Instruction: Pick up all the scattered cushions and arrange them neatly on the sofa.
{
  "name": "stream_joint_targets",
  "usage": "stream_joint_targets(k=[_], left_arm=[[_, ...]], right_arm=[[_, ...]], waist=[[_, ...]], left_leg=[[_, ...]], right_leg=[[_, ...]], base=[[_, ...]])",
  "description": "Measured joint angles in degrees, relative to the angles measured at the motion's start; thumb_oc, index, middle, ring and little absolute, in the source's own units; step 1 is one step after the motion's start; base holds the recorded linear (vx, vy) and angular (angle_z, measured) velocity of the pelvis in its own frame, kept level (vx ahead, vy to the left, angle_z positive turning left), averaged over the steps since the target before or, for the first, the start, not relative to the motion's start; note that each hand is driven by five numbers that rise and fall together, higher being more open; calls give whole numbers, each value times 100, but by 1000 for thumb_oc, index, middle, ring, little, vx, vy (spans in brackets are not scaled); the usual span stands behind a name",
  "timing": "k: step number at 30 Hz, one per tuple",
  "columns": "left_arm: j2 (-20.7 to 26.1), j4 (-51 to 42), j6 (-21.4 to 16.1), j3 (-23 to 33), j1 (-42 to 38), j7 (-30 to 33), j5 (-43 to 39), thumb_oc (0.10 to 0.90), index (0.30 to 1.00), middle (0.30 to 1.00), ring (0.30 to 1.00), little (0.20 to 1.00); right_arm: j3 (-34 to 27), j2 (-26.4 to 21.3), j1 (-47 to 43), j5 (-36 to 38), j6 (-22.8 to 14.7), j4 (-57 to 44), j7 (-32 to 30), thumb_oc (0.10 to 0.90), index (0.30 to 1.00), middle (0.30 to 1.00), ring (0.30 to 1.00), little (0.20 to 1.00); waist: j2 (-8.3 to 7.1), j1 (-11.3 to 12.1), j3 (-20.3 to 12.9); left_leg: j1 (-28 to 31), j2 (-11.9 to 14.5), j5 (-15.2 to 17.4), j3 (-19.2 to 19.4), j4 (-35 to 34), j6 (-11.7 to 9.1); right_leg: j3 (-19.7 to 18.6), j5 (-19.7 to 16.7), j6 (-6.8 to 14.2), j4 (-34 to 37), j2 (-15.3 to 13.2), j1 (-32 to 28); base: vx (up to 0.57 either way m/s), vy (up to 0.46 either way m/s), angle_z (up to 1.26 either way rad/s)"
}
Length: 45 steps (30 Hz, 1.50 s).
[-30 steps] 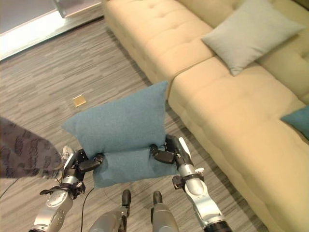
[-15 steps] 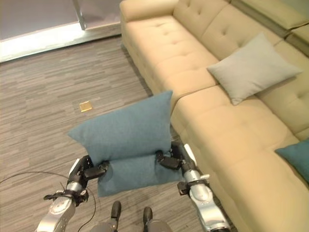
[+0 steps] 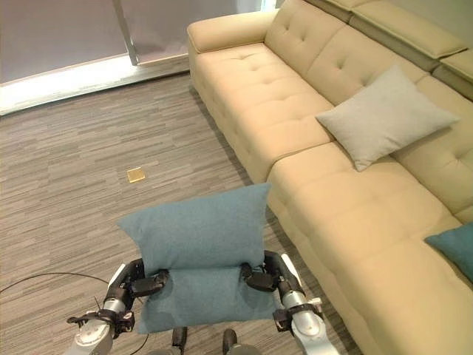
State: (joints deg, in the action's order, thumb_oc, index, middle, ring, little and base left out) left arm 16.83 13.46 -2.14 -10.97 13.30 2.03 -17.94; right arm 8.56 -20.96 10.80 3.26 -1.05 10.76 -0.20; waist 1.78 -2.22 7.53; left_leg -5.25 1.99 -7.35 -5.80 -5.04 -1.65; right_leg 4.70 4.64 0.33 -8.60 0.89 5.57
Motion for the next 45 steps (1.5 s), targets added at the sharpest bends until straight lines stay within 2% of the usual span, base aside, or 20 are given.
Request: stream_joint_targets(k=[4, 6, 7, 9, 10, 11, 17, 18, 19, 21, 23, 25, 26, 28, 34, 35, 39, 40, 43, 45], left_arm=[[-25, 0, 0, 0, -21, 4, 0, 400, 300, 300, 300, 300], [-25, -1, -1, 0, -128, 19, -1, 400, 300, 300, 300, 300], [-48, 18, 6, -11, -187, 27, -1, 400, 300, 300, 300, 300], [-58, 114, 5, -17, -276, 22, -5, 400, 300, 300, 300, 300], [-50, 130, 5, -17, -255, 22, -6, 400, 300, 300, 300, 300], [-86, 184, 13, -55, -248, -7, -7, 400, 300, 300, 300, 300], [-143, 164, 8, -4, -166, 1, -21, 400, 300, 300, 300, 300], [-147, 148, 8, 9, -93, 2, -39, 400, 300, 300, 300, 300], [-107, 130, 8, 15, -61, -7, -53, 400, 300, 300, 300, 300], [-4, 108, 13, 44, -87, -6, -54, 400, 300, 300, 300, 300], [67, 105, 14, 49, -182, -2, -54, 400, 300, 300, 300, 300], [200, 108, 14, 60, -306, 22, -54, 400, 300, 300, 300, 300], [269, 105, 11, 120, -347, 53, -56, 400, 300, 300, 300, 300], [284, 101, -2, 171, -406, 109, -54, 400, 300, 300, 300, 300], [262, 97, -9, 317, -423, 143, -54, 400, 300, 300, 300, 300], [205, 151, -7, 337, -435, 128, -53, 400, 300, 300, 300, 300], [150, 201, 11, 292, -384, 103, -36, 400, 300, 300, 300, 300], [90, 204, 13, 246, -215, 80, -5, 400, 300, 300, 300, 300], [-70, 138, 21, 114, -92, 93, 9, 400, 300, 300, 300, 300], [-56, 120, 22, 51, -200, 56, 8, 400, 300, 300, 300, 300]], right_arm=[[-5, -3, 5, -18, 0, -1, -21, 400, 300, 300, 300, 300], [-9, -14, -24, -16, -1, -5, -58, 400, 300, 300, 300, 300], [-9, -42, -23, -15, 0, -11, -80, 400, 300, 300, 300, 300], [-10, -69, -2, -16, 3, -8, -115, 400, 300, 300, 300, 300], [-4, -59, -33, -16, 3, -9, -114, 400, 300, 300, 300, 300], [-39, -112, -47, -14, 1, -82, -127, 400, 300, 300, 300, 300], [-15, -101, -127, -17, 4, -101, -128, 400, 300, 300, 300, 300], [9, -102, -113, -18, 5, -109, -121, 400, 300, 300, 300, 300], [10, -51, -110, -21, 8, -87, -121, 400, 300, 300, 300, 300], [19, 58, -72, -22, 28, -152, -125, 400, 300, 300, 300, 300], [19, 80, -72, -22, 28, -215, -124, 400, 300, 300, 300, 300], [40, 136, -153, -37, 51, -223, -116, 400, 300, 300, 300, 300], [123, 152, -221, -48, 59, -227, -113, 400, 300, 300, 300, 300], [174, 155, -252, -52, 58, -255, -107, 400, 300, 300, 300, 300], [220, 207, -402, -77, 58, -296, -46, 400, 300, 300, 300, 300], [232, 176, -403, -76, 68, -296, -18, 400, 300, 300, 300, 300], [214, 130, -310, -76, 97, -258, -5, 400, 300, 300, 300, 300], [209, 129, -67, -74, 101, -230, -9, 400, 300, 300, 300, 300], [79, 82, 185, -72, 106, -216, -12, 400, 300, 300, 300, 300], [-13, 11, 89, -70, 115, -189, 3, 400, 300, 300, 300, 300]], waist=[[41, -29, -26], [53, -17, -29], [92, 4, -29], [-69, 19, -14], [-155, 33, -20], [-227, 65, 12], [-143, 238, -31], [-72, 280, -50], [-110, 281, -38], [-376, 210, -31], [-449, 141, -16], [-477, 137, 25], [-459, 153, 73], [-427, 148, 129], [-335, 31, 280], [-407, -43, 349], [-467, -257, 435], [-570, -351, 395], [-222, -360, 245], [-186, -326, 258]], left_leg=[[-68, 1, -65, -199, 63, -96], [-286, -11, -192, -382, 190, -275], [-417, -7, -43, -330, 213, -548], [-583, 132, 543, 442, 518, -369], [-615, 76, 576, 615, 657, -311], [-721, -25, 664, 1193, 988, -230], [-835, -126, 632, 1234, 949, -165], [-720, -77, 439, 1151, 736, 15], [-656, -81, 210, 1173, 701, 335], [-522, -291, 229, 1287, 615, 425], [-512, -427, 254, 1304, 599, 462], [-405, -480, 314, 1363, 571, 556], [-272, -431, 330, 1416, 571, 596], [-124, -385, 481, 1451, 598, 761], [223, -369, 616, 1467, 321, 819], [296, -383, 789, 1463, 315, 893], [541, -347, 961, 1365, 317, 568], [983, -356, 1189, 1137, 221, 294], [1219, 69, 1392, 834, 130, 162], [993, 378, 1424, 803, 1081, -241]], right_leg=[[147, 12, -10, 72, 34, -79], [329, 79, -78, 53, 93, -42], [507, 84, -106, 82, 111, -58], [937, -14, -363, 245, -145, -128], [937, 11, -395, 222, -264, -95], [1078, 81, -295, 341, -433, -188], [1159, 109, -109, 319, -369, -187], [1064, 158, -31, 179, -265, -186], [987, 268, 16, 49, -256, -174], [566, 547, 222, -419, -503, 28], [320, 615, 338, -668, -634, 147], [108, 659, 457, -1478, -724, 492], [98, 652, 763, -2147, -781, 744], [134, 663, 932, -2337, -824, 795], [5, 548, 745, -1533, -651, 1330], [25, 165, 616, -945, -560, 1712], [-18, -517, 758, 492, -546, 1880], [-29, -826, 586, 327, -652, 1703], [186, -1012, 519, -38, -260, 1609], [340, -821, 113, -128, -36, 1333]], base=[[-19, -51, 32], [24, -26, 75], [44, -4, 97], [69, 33, 90], [136, 72, 75], [115, 58, 79], [208, 110, 12], [176, 132, -41], [242, 181, -39], [159, 145, -13], [123, 141, 0], [101, 112, -9], [182, 129, -15], [220, 116, -12], [315, 22, -10], [520, -33, -9], [292, -42, 26], [472, -94, 52], [358, -130, 47], [254, -164, 45]])
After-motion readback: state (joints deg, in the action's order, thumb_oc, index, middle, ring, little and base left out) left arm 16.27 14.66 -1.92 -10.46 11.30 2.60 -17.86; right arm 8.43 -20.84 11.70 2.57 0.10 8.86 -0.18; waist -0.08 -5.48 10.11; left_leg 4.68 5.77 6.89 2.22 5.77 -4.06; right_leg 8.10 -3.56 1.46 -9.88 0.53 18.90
